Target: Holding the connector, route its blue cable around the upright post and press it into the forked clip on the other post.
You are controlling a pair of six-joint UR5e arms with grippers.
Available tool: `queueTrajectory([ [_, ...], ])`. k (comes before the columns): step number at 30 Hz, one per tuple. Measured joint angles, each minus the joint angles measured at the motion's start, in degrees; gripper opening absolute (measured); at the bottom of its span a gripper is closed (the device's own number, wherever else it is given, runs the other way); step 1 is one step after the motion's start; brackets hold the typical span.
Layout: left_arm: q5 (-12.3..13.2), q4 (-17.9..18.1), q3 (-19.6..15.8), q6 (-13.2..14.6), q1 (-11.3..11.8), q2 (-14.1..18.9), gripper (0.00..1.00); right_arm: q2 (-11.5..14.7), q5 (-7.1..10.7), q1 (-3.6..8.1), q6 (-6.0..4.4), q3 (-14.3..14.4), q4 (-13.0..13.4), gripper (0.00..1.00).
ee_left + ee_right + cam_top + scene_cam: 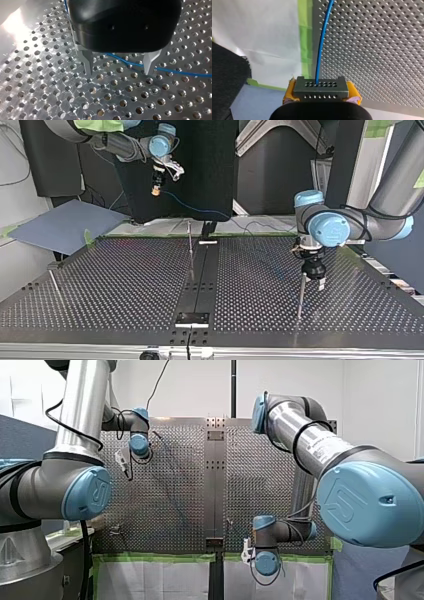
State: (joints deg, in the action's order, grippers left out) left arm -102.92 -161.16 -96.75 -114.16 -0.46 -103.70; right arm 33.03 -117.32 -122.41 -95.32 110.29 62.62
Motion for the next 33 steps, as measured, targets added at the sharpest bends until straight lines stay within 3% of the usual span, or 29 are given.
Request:
queueTrajectory([
  [5, -0.50, -0.98, 0.00, 0.07, -0.06, 0.03, 1.00, 2.59, 0.47, 1.46, -0.03, 0.50, -0.69, 0.00],
  [13, -4.03, -3.30, 0.00, -0.63, -0.21, 0.66, 1.00, 6.44, 3.70, 5.01, -0.18, 0.89, -2.07, 0.00],
  [19, -6.68, -5.11, 0.00, -0.59, -0.35, 1.82, 1.00, 9.50, 6.73, 7.62, 1.51, 1.39, 0.09, 0.00],
  [26, -8.97, -8.42, -0.01, -0.12, -0.37, 3.11, 1.00, 12.15, 10.05, 7.66, 2.89, 1.97, 1.62, 0.00],
  [33, -10.22, -11.87, -0.09, 0.16, -0.33, 3.58, 1.00, 12.19, 13.56, 6.20, 4.01, 3.13, 3.37, 0.00],
])
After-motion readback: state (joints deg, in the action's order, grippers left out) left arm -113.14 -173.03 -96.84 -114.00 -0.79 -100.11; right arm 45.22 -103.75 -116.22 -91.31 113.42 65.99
